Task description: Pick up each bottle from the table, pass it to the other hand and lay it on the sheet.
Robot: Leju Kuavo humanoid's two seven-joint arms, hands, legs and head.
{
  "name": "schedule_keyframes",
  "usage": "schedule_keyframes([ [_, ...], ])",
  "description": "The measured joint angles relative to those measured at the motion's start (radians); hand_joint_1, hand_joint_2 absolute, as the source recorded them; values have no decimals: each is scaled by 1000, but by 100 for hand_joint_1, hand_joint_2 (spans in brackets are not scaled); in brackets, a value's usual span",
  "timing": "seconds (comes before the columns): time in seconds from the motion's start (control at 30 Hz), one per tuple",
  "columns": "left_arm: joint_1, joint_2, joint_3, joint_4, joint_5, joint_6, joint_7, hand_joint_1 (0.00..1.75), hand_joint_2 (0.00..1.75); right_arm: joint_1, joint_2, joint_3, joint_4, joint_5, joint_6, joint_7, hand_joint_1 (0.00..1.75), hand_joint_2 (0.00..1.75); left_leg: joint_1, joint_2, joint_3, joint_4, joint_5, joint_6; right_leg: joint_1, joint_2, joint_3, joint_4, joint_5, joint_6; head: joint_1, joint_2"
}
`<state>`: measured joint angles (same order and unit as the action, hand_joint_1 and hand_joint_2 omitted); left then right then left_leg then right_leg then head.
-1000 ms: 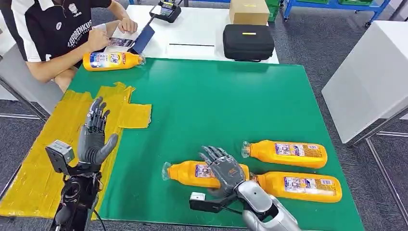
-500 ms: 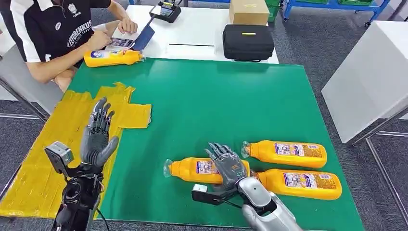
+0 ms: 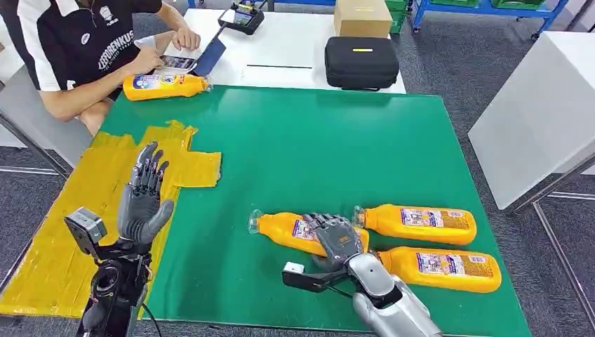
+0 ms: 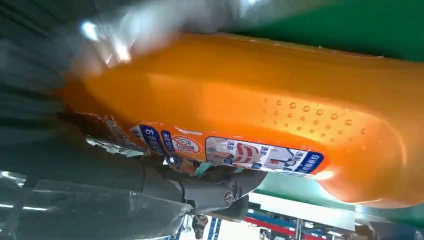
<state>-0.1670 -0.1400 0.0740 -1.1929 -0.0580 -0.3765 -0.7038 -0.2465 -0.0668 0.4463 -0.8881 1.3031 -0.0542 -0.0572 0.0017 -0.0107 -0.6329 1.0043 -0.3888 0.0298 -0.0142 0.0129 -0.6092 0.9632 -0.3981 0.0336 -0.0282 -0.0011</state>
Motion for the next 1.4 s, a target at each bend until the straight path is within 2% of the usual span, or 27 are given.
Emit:
schedule_keyframes([
  [0.37,0,-2,0,0,-2,3,0,0,175,-39,7,0,53,-13,-38,1,175,175,0,0,0,0,1,1,0,0,1,0,1,-1,0,0],
  [0.47,6,-3,2,-2,-3,7,0,0,175,-32,15,-5,51,-13,-109,4,175,175,0,0,0,0,1,1,0,0,1,0,1,-1,0,0],
  [0.6,44,-3,6,-37,-3,19,0,0,175,7,28,-27,3,59,-224,75,175,175,0,0,-2,0,1,1,0,0,-1,0,2,-1,0,0],
  [0.67,54,-5,6,-49,-4,21,0,0,175,10,38,-38,-19,60,-255,79,175,175,0,1,-2,0,1,0,0,0,-2,0,2,-1,0,0],
  [0.87,78,-14,11,-77,-10,32,0,0,175,40,98,-115,-137,-138,-402,-84,175,175,1,1,-4,0,0,0,1,0,-4,0,1,-2,0,0],
  [1.0,83,-18,13,-84,-10,37,0,0,175,50,125,-156,-192,-189,-418,-123,175,175,1,0,-4,0,0,0,0,0,-4,0,1,-2,0,0],
  [1.17,86,-20,12,-85,-14,39,0,0,175,73,156,-198,-250,-310,-483,-223,175,175,0,0,-4,0,0,0,0,0,-4,0,1,-1,0,0],
  [1.4,71,-21,-27,-68,-17,19,0,0,175,100,182,-232,-297,-475,-494,-352,175,175,0,1,-4,0,0,-1,0,0,-4,0,1,-1,0,0],
])
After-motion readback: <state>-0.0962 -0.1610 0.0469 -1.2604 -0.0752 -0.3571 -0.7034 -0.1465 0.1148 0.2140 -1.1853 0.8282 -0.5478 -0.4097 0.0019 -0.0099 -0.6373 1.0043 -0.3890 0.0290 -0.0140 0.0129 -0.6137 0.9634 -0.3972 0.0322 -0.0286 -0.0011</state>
